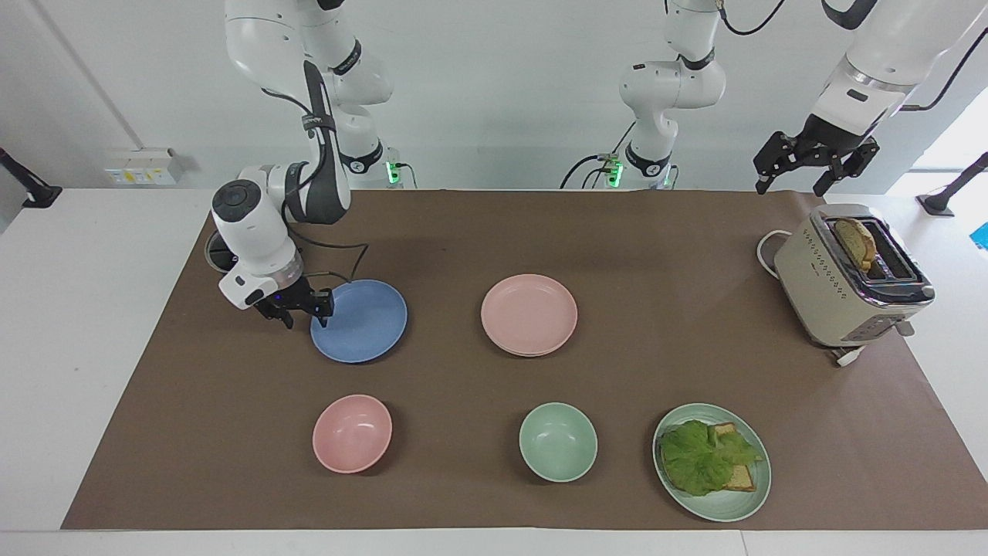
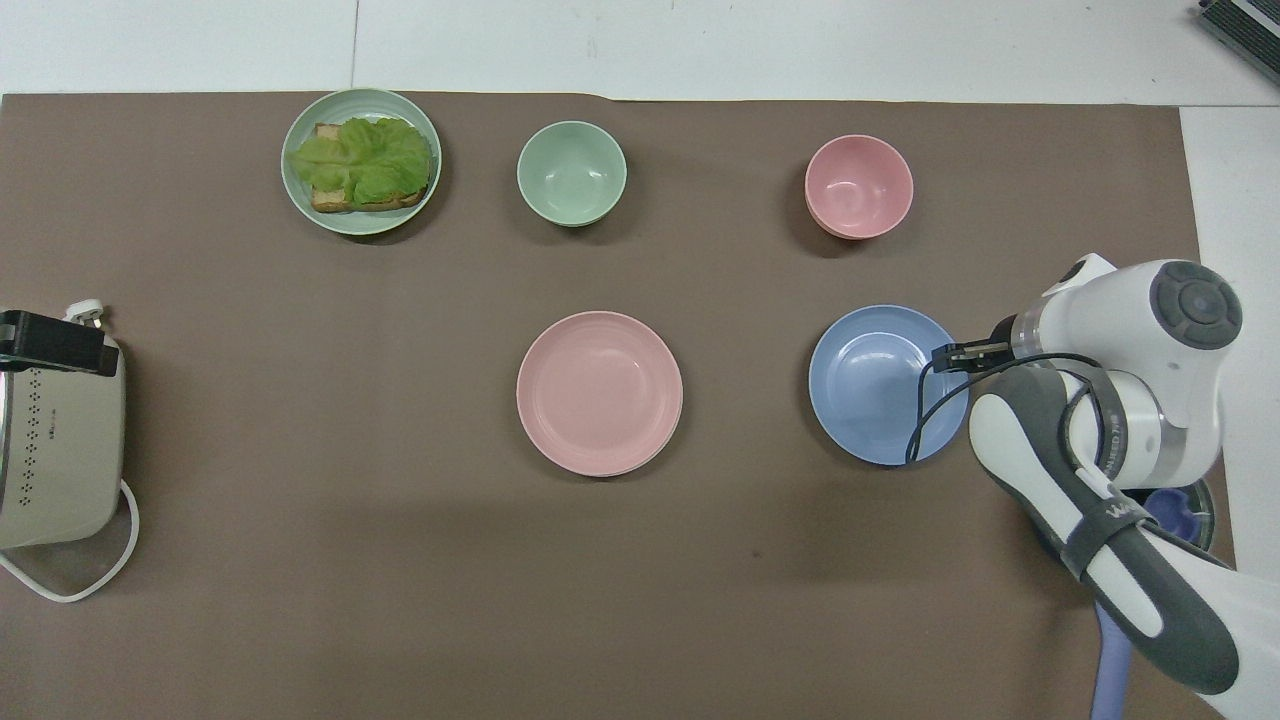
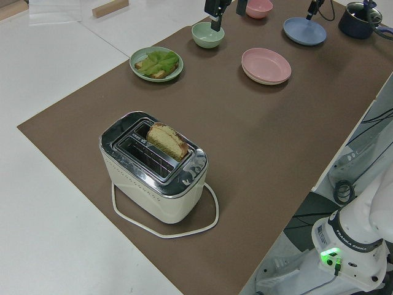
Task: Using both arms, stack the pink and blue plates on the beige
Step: 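Grasp the blue plate with the right gripper and lift it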
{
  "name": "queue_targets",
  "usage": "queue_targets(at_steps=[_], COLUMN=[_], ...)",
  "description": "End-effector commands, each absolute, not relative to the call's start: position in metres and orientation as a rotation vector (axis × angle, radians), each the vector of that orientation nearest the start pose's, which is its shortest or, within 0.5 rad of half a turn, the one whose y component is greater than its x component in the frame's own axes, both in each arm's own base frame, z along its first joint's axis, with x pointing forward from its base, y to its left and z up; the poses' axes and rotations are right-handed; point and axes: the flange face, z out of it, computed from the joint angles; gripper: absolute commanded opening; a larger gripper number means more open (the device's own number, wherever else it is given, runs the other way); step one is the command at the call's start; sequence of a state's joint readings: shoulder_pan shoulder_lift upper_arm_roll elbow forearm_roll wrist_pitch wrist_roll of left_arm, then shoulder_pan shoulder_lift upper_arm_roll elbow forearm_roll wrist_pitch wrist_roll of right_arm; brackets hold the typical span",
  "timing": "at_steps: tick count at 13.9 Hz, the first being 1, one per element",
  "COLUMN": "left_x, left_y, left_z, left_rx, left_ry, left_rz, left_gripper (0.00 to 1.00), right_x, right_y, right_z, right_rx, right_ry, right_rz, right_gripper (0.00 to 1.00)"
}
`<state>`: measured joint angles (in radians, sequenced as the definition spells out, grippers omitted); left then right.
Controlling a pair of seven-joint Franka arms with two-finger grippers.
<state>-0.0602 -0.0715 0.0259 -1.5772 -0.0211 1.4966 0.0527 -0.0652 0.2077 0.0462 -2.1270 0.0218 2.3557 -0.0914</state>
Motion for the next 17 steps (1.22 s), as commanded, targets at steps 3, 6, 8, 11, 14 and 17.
queue_targets(at_steps=[3,6,8,11,14,17], left_x=[0.521,0.521,0.521,0.522,0.52,0.52], left_y=[-0.024,-0.025,-0.027,-0.026,-0.02,-0.019], left_z=[0.656,0.655,0.655,0.656,0.656,0.656], left_rx=[-3.163,-3.17,-3.169,-3.168,-3.169,-3.168], left_ry=[0.143,0.144,0.168,0.161,0.142,0.137], left_rz=[-0.015,-0.022,-0.022,-0.022,0.0,-0.001], left_gripper=[1.0,1.0,1.0,1.0,1.0,1.0], right_x=[0.566,0.566,0.566,0.564,0.569,0.574], right_y=[-0.009,-0.01,-0.009,0.002,0.032,0.069], right_z=[0.304,0.305,0.312,0.35,0.385,0.391], right_rx=[-3.043,-3.025,-3.022,-3.018,-2.926,-2.852], right_ry=[-0.2,-0.176,-0.187,-0.221,-0.174,-0.126], right_rz=[-0.043,-0.031,-0.03,-0.065,-0.146,-0.165], right_gripper=[0.33,0.0,0.0,0.0,0.0,0.0])
